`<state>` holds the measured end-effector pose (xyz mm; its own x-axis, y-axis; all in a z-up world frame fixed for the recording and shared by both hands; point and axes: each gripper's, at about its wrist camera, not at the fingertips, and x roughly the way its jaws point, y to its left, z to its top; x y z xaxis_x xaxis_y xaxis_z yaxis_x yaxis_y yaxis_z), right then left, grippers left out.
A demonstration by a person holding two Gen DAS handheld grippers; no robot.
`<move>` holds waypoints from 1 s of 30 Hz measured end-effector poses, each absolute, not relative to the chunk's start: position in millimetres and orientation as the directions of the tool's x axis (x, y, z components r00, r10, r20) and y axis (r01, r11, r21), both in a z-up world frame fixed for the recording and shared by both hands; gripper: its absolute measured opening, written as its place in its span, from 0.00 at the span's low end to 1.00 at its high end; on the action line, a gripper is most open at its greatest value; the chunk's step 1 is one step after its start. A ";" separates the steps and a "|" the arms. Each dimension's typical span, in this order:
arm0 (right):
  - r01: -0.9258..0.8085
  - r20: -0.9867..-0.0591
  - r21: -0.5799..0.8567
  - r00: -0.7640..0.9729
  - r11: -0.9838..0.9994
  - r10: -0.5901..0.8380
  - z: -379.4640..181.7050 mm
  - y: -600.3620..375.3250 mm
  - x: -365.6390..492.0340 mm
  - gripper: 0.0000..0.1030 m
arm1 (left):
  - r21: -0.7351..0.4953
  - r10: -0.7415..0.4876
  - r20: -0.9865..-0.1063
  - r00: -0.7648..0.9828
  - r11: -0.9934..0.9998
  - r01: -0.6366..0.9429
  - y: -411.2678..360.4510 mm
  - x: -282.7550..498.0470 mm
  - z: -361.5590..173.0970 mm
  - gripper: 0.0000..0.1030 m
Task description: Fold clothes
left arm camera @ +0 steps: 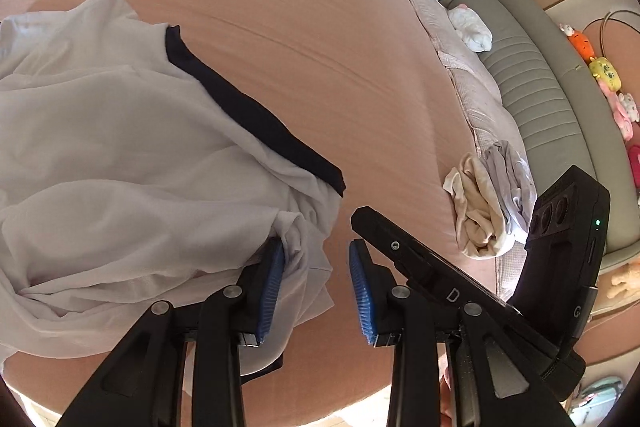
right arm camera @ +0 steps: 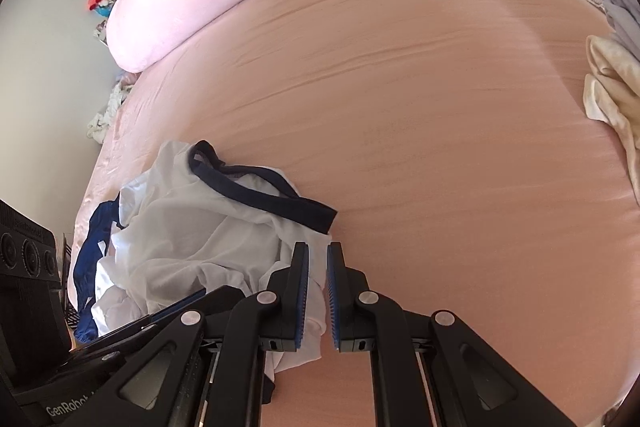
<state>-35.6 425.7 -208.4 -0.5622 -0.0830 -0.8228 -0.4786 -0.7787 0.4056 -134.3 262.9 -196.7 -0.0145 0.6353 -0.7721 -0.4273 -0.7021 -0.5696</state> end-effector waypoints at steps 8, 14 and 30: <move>-0.557 -0.832 0.397 -0.554 -0.729 -0.030 -210.8 459.2 -12.7 0.07 | -0.588 0.651 -0.758 0.044 -0.651 -0.480 290.2 -119.4 -194.8 0.29; -0.577 -0.845 0.403 -0.533 -0.711 -0.046 -216.6 465.3 -7.1 0.07 | -0.567 0.634 -0.774 0.012 -0.683 -0.461 271.6 -123.2 -193.2 0.38; -0.469 -0.787 0.528 -0.583 -0.708 -0.201 -215.1 428.9 -40.0 0.44 | -0.650 0.704 -0.705 -0.086 -0.690 -0.320 194.4 -146.2 -179.6 0.83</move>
